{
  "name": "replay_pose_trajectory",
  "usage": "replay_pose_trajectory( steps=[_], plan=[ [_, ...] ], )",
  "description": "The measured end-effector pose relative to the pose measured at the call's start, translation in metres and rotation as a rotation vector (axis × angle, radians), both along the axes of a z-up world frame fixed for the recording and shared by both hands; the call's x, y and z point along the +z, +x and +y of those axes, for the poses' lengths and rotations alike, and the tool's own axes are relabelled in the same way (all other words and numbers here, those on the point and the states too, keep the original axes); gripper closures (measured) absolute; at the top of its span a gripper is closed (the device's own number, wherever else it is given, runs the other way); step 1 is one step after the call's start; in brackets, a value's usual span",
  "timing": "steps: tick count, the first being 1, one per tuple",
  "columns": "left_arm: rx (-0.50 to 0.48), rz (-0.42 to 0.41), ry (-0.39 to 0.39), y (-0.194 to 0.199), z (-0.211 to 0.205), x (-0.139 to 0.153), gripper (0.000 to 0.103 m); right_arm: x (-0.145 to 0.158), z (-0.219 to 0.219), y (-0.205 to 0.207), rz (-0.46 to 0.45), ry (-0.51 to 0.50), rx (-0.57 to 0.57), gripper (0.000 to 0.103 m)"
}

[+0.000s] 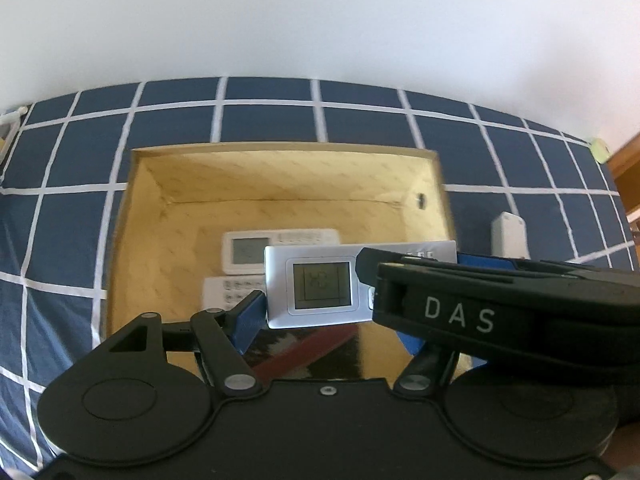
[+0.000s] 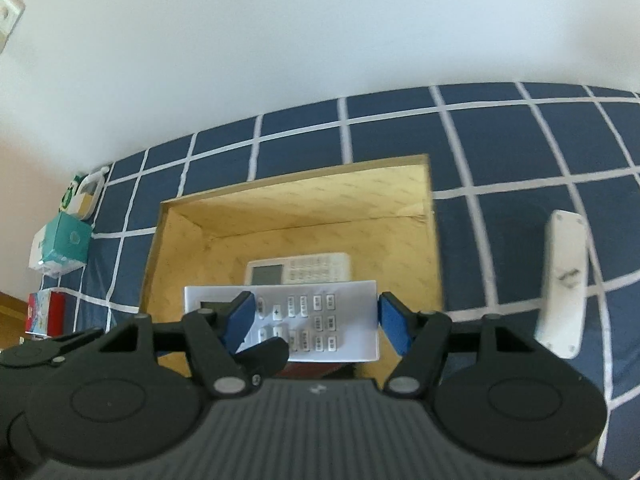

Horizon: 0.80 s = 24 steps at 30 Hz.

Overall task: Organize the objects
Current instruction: 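Lift the display remote with the right tool and lower it into the box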

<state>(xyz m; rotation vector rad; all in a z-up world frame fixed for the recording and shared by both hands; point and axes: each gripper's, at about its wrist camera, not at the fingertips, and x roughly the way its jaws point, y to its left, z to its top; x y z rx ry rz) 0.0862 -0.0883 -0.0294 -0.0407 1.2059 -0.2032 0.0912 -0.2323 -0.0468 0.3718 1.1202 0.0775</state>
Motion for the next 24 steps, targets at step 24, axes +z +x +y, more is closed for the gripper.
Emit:
replay_pose_trajectory(
  steps=[24],
  plan=[
    [0.04,0.123,-0.021,0.115,0.043,-0.096,0.036,-0.096,0.027,0.126,0.128,-0.016,0.062,0.036]
  ],
)
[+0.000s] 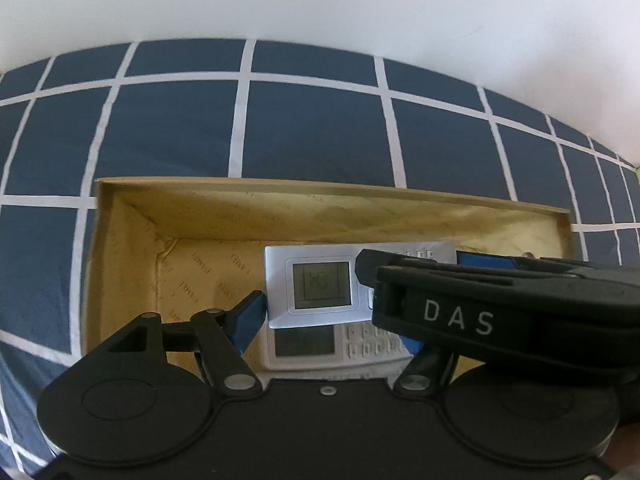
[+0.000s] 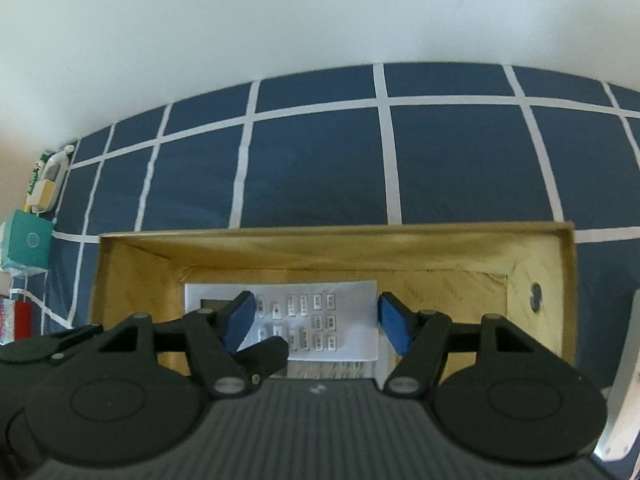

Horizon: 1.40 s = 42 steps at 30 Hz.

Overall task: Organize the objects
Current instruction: 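Lift the display remote with the right tool and lower it into the box, then open the right tool to release the display remote in the box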

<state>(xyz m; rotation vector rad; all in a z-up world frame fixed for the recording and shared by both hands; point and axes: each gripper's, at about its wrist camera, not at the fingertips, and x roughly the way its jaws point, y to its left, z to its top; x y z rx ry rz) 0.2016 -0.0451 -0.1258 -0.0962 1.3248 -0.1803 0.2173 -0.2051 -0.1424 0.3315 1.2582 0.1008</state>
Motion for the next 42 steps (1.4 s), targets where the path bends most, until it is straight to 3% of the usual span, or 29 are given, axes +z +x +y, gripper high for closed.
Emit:
replay_pose_trajectory(
  steps=[26,42],
  plan=[
    [-0.005,0.088,-0.005,0.022,0.006,-0.051,0.035,-0.059,-0.003,0.025,0.094,0.005,-0.009,0.036],
    [0.019,0.081,-0.022,0.021,0.016,-0.047,0.028,-0.055,-0.009,0.022,0.098,0.014,-0.041,0.034]
  ],
)
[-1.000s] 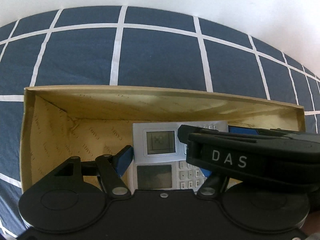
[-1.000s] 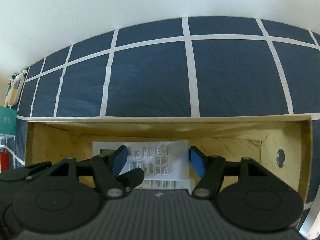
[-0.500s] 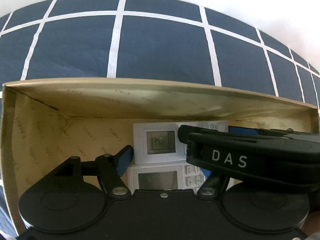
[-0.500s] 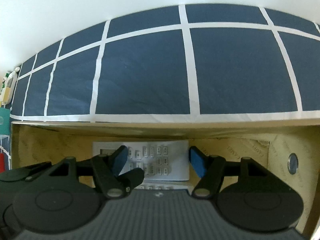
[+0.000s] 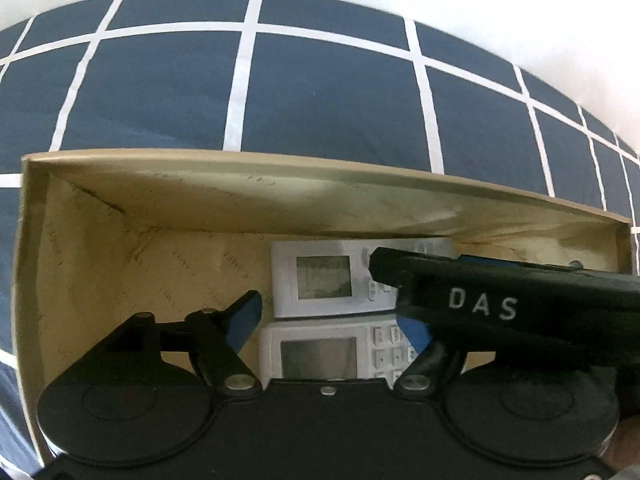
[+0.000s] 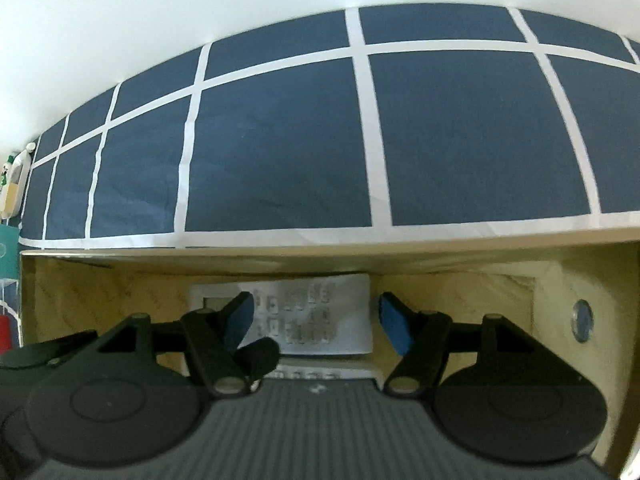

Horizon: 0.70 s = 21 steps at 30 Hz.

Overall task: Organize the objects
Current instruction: 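Open the right tool to release the display remote in the box, then withdraw the right tool and move it to the clear screwdriver case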

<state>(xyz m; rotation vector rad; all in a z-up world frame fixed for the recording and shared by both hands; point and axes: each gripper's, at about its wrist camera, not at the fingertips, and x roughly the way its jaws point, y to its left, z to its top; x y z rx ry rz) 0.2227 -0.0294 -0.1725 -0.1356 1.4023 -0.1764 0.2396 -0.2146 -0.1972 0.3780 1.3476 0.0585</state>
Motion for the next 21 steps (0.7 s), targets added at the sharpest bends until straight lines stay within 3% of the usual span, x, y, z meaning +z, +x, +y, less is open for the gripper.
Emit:
replay_pose_trajectory(
  steps=[7,21],
  plan=[
    [0.013,-0.031,0.014,-0.015,0.002,0.024,0.024,0.03,-0.013,-0.011,-0.045,-0.024,-0.03,0.03],
    [0.007,-0.134,0.024,-0.072,-0.009,0.092,0.009,0.104,-0.033,-0.077,-0.148,-0.05,-0.085,0.008]
  ],
)
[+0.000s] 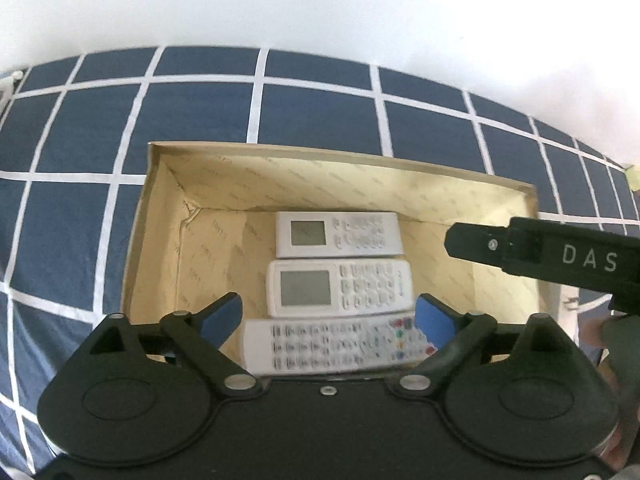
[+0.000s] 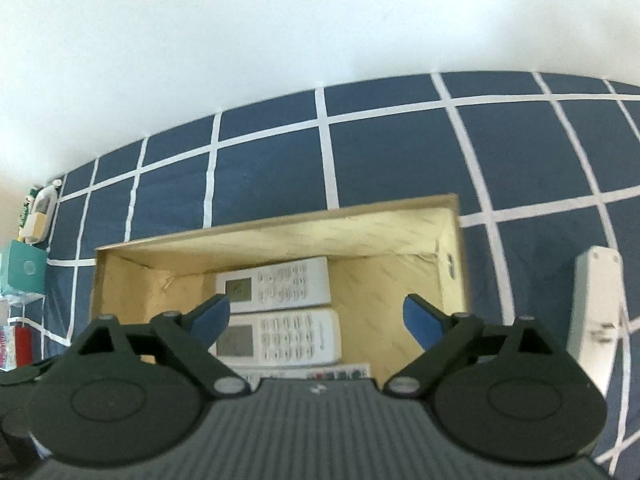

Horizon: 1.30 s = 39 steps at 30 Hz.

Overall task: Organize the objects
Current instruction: 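Withdraw the right tool and move it to the clear screwdriver case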

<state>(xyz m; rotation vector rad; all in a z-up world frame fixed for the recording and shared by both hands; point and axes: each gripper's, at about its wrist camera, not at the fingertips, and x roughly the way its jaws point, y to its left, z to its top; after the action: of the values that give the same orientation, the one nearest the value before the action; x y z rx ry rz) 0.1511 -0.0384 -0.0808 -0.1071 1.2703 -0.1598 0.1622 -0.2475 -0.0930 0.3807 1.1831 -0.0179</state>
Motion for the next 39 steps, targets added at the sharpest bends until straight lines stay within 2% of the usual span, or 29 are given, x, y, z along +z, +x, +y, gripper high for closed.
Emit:
replay_pose_trajectory(
  steps=[7,10,17,26,39],
  plan=[
    [-0.049,-0.055,0.019,-0.041,-0.018,0.033,0.006,0.027,-0.014,-0.05,-0.029,-0.012,-0.042,0.005],
    [-0.069,-0.082,0.033,-0.06,-0.028,0.045,0.003,0.039,-0.022,-0.073,-0.046,-0.008,-0.067,0.0],
    [-0.083,-0.09,0.062,-0.101,-0.051,0.058,0.0,0.058,-0.045,-0.122,-0.071,-0.01,-0.106,0.0],
    [-0.115,-0.072,0.084,-0.143,-0.103,0.058,0.0,0.054,-0.1,-0.181,-0.058,0.008,-0.185,0.0],
    [-0.182,-0.045,0.086,-0.179,-0.231,0.043,0.0,0.034,-0.223,-0.252,-0.004,-0.007,-0.284,0.0]
  ],
)
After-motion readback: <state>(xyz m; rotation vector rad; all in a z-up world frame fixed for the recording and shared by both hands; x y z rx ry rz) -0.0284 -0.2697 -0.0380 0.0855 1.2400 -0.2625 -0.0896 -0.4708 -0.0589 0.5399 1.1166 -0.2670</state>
